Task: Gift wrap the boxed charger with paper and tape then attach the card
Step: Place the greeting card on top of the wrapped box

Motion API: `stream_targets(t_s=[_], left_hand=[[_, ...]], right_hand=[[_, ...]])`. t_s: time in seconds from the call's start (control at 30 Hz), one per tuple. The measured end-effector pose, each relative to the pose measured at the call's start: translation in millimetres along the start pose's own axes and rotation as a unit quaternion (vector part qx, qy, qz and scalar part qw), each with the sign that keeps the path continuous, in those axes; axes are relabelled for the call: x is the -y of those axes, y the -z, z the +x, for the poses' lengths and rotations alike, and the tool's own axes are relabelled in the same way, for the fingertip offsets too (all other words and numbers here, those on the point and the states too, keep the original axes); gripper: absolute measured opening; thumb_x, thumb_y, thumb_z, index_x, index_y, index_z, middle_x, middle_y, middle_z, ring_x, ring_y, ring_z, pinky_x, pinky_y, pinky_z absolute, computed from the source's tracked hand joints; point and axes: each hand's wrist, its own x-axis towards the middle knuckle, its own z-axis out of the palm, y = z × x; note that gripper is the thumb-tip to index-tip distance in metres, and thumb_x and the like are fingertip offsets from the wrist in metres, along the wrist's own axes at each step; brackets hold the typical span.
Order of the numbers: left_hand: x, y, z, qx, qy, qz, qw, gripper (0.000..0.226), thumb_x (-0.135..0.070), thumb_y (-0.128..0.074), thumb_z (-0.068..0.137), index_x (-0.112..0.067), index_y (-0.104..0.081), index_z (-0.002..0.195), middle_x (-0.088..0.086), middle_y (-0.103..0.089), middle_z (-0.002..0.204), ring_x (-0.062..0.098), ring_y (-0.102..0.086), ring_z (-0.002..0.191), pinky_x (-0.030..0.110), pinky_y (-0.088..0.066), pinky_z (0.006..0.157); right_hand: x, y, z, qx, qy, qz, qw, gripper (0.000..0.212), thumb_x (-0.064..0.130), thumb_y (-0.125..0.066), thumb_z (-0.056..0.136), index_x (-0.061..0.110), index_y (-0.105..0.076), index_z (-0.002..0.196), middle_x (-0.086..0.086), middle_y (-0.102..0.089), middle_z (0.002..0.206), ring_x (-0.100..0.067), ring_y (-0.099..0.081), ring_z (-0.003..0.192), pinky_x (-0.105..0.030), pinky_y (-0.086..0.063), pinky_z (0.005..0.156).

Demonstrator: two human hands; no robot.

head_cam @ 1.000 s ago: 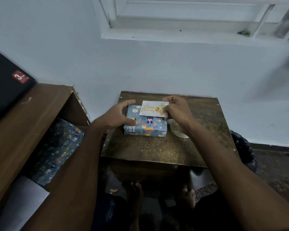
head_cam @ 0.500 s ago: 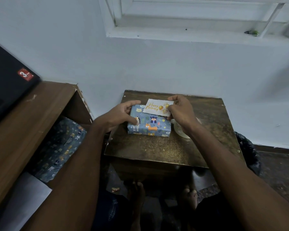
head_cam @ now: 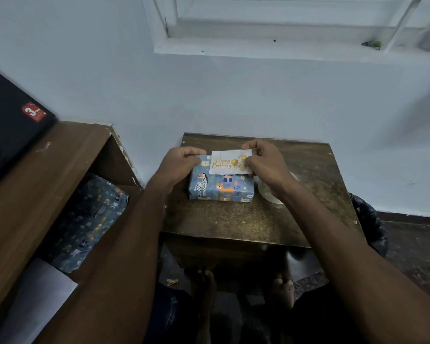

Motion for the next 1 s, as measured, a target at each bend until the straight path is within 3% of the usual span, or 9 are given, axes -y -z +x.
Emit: stream_targets(t_s=[0.13, 0.27, 0.33, 0.53, 0.67, 0.77, 0.83, 0.9, 1.0], left_hand=[[-0.5, 0.3, -0.8, 0.048, -0.054, 0.025, 0.997, 0.028, -0.015, -0.069, 0.103, -0.022, -0.072, 0.130, 0.001, -0.074, 0.126, 0.014, -0.074, 0.109, 0.024, -0.063, 0.080], [1.4, 4.8, -6.0, 0.120, -0.122, 0.159, 0.972, 0.092, -0.034, -0.100, 0.069, -0.021, -0.057, 0.150, -0.004, -0.056, 0.142, 0.009, -0.062, 0.123, 0.025, -0.054, 0.099], [1.8, 4.6, -7.3, 0.115, -0.142, 0.186, 0.965, 0.100, -0.038, -0.102, 0.063, -0.022, -0.056, 0.151, -0.005, -0.052, 0.144, 0.009, -0.055, 0.128, 0.026, -0.049, 0.105], [5.3, 7.1, -6.9, 0.088, -0.165, 0.180, 0.966, 0.078, -0.039, -0.099, 0.070, -0.027, -0.065, 0.140, -0.006, -0.062, 0.135, 0.008, -0.064, 0.118, 0.021, -0.057, 0.089], [6.8, 8.2, -5.2, 0.077, -0.160, 0.182, 0.967, 0.082, -0.047, -0.097, 0.070, -0.027, -0.063, 0.142, -0.006, -0.064, 0.136, 0.008, -0.065, 0.120, 0.028, -0.059, 0.095], [6.3, 9.3, -4.9, 0.111, -0.135, 0.156, 0.972, 0.102, -0.054, -0.095, 0.063, -0.028, -0.054, 0.152, -0.009, -0.061, 0.144, 0.009, -0.062, 0.129, 0.032, -0.054, 0.105], [4.9, 9.7, -5.5, 0.119, -0.119, 0.168, 0.971, 0.106, -0.051, -0.096, 0.061, -0.026, -0.052, 0.155, -0.005, -0.057, 0.146, 0.010, -0.060, 0.129, 0.031, -0.053, 0.105], [4.8, 9.2, -4.0, 0.095, -0.119, 0.188, 0.970, 0.096, -0.044, -0.098, 0.066, -0.025, -0.058, 0.151, -0.003, -0.058, 0.143, 0.012, -0.061, 0.126, 0.029, -0.053, 0.102], [4.0, 3.8, -0.9, 0.027, -0.141, 0.157, 0.977, 0.047, -0.025, -0.086, 0.090, -0.020, -0.072, 0.135, -0.001, -0.071, 0.129, 0.015, -0.070, 0.114, 0.039, -0.061, 0.097]], right_hand=[[-2.3, -0.1, -3.1, 0.009, 0.027, -0.024, 0.999, 0.034, 0.006, -0.063, 0.083, 0.031, -0.072, 0.103, -0.005, -0.069, 0.107, -0.027, -0.070, 0.100, -0.051, -0.063, 0.079], [-4.3, -4.3, -7.0, -0.003, 0.053, -0.049, 0.997, 0.029, 0.011, -0.074, 0.082, 0.029, -0.073, 0.105, -0.006, -0.070, 0.096, -0.027, -0.071, 0.092, -0.051, -0.062, 0.077], [-3.0, -6.6, -9.2, -0.004, 0.070, -0.072, 0.995, 0.028, 0.011, -0.079, 0.082, 0.026, -0.074, 0.105, -0.005, -0.071, 0.091, -0.022, -0.069, 0.084, -0.046, -0.061, 0.074], [1.2, -10.1, -14.2, -0.011, 0.112, -0.138, 0.984, 0.027, 0.012, -0.082, 0.085, 0.020, -0.074, 0.110, 0.010, -0.064, 0.085, -0.003, -0.055, 0.074, -0.022, -0.043, 0.064], [0.8, -11.4, -11.3, -0.024, 0.084, -0.115, 0.989, 0.025, 0.007, -0.082, 0.083, 0.020, -0.077, 0.104, 0.002, -0.071, 0.087, -0.007, -0.062, 0.075, -0.030, -0.055, 0.070], [0.8, -7.5, -6.4, -0.087, -0.013, 0.077, 0.993, 0.024, -0.003, -0.072, 0.085, 0.019, -0.077, 0.089, -0.005, -0.077, 0.087, -0.022, -0.076, 0.082, -0.050, -0.065, 0.076], [3.9, 5.8, -0.8, -0.142, -0.058, 0.155, 0.976, 0.022, -0.005, -0.066, 0.090, 0.015, -0.075, 0.086, -0.010, -0.079, 0.090, -0.029, -0.078, 0.084, -0.047, -0.066, 0.071], [5.3, 20.6, 3.8, -0.147, -0.084, 0.201, 0.965, 0.018, -0.004, -0.064, 0.094, 0.010, -0.073, 0.089, -0.015, -0.079, 0.096, -0.027, -0.075, 0.075, -0.033, -0.060, 0.059], [4.6, 29.4, 3.3, -0.089, -0.092, 0.239, 0.963, 0.010, -0.005, -0.064, 0.096, 0.001, -0.072, 0.098, -0.022, -0.077, 0.100, -0.018, -0.067, 0.060, -0.024, -0.052, 0.050]])
